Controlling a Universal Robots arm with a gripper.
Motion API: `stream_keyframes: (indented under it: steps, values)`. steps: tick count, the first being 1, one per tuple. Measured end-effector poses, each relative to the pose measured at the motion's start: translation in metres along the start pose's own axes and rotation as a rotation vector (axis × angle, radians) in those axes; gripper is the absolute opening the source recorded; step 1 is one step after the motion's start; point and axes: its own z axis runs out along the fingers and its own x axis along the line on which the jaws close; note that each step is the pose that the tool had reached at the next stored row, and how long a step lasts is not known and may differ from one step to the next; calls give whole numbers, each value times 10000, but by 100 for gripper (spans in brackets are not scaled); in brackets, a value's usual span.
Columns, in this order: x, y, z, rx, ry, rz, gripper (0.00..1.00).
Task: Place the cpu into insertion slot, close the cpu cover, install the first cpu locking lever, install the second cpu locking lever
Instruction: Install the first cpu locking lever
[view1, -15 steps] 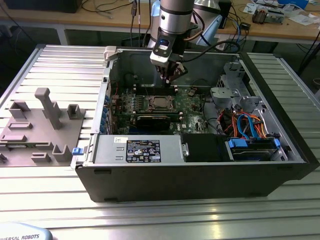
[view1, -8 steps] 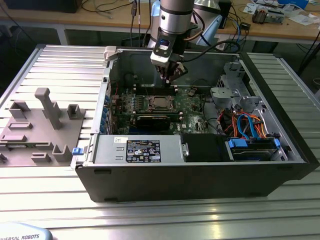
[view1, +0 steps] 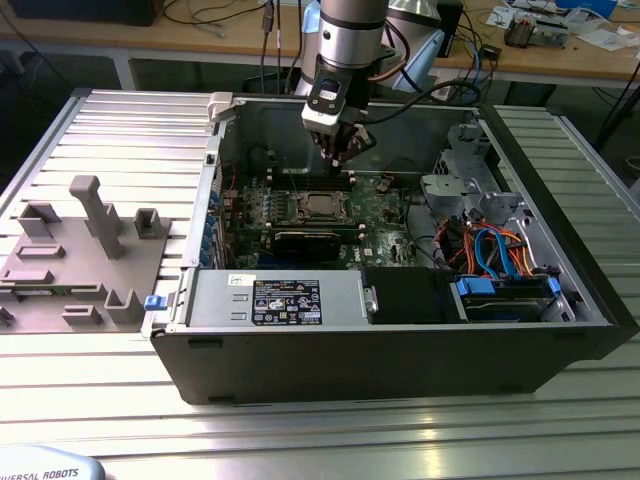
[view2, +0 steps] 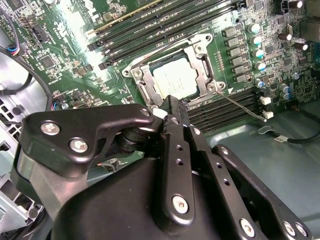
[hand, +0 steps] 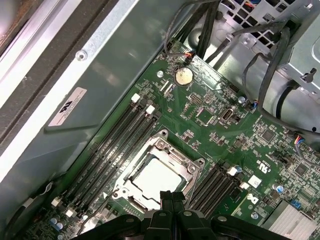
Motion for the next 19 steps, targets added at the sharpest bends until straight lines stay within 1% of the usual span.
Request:
stream_keyframes:
  steps: [19]
  values:
    - [0,0,0,-3,-7,-234,11]
